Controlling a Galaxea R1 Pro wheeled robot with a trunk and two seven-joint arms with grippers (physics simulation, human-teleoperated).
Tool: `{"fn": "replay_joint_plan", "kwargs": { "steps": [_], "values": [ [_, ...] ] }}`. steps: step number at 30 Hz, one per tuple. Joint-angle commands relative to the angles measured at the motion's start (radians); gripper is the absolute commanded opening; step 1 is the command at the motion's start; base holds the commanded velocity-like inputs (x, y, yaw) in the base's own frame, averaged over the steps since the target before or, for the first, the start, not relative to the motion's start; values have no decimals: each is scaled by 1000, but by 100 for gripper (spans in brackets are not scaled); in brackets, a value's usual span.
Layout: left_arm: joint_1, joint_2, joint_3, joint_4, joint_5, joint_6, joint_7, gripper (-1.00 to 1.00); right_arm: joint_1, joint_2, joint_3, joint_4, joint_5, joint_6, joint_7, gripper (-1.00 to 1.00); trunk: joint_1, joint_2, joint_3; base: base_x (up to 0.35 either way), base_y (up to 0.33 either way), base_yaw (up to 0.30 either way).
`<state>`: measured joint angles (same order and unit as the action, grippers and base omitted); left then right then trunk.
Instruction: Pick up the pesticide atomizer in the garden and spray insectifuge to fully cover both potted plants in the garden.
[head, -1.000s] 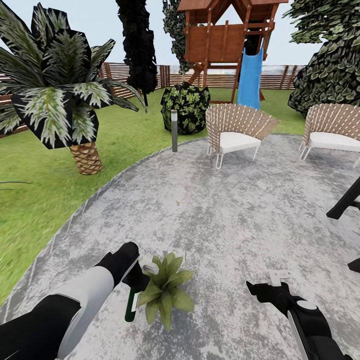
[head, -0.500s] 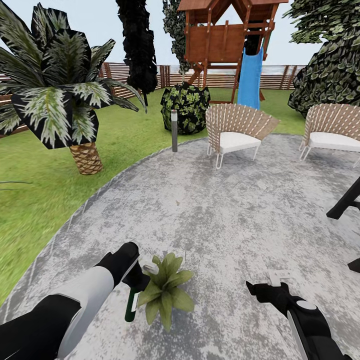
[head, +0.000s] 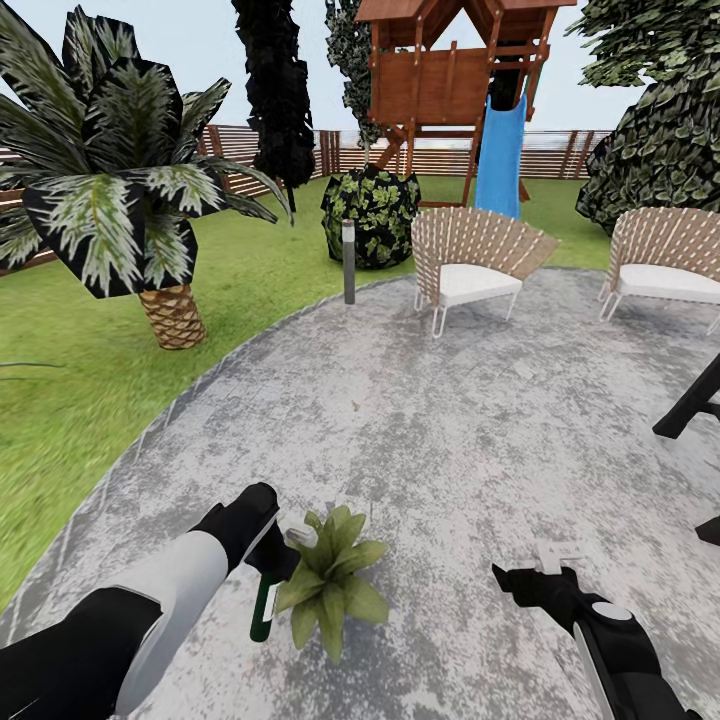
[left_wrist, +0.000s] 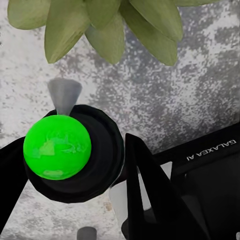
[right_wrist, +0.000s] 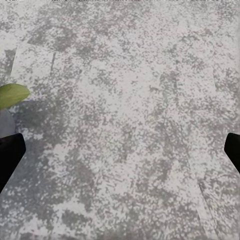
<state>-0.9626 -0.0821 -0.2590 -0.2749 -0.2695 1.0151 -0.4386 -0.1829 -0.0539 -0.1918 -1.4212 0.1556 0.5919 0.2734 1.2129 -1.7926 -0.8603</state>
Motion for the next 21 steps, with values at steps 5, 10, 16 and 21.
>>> {"fn": "replay_joint_plan", "kwargs": {
  "steps": [5, 10, 16, 21],
  "values": [
    [-2, 1, -1, -1, -10, 2, -10, -100, 0, 0, -1, -2, 10, 5, 9, 100, 4, -7, -4, 0, 0, 0],
    [-1, -1, -3, -1, -10, 2, -9, -100, 0, 2, 0, -1, 10, 5, 9, 100, 19, -35, -17, 0, 0, 0],
    [-1, -1, -11, 3, -9, 2, -9, -100, -1, 1, 0, -1, 9, 6, 9, 100, 31, -56, -26, 0, 0, 0],
    [-1, -1, -11, 3, -8, 2, -9, -100, 0, 1, 0, -1, 10, 6, 9, 100, 38, -70, -32, 0, 0, 0]
  ]
}}
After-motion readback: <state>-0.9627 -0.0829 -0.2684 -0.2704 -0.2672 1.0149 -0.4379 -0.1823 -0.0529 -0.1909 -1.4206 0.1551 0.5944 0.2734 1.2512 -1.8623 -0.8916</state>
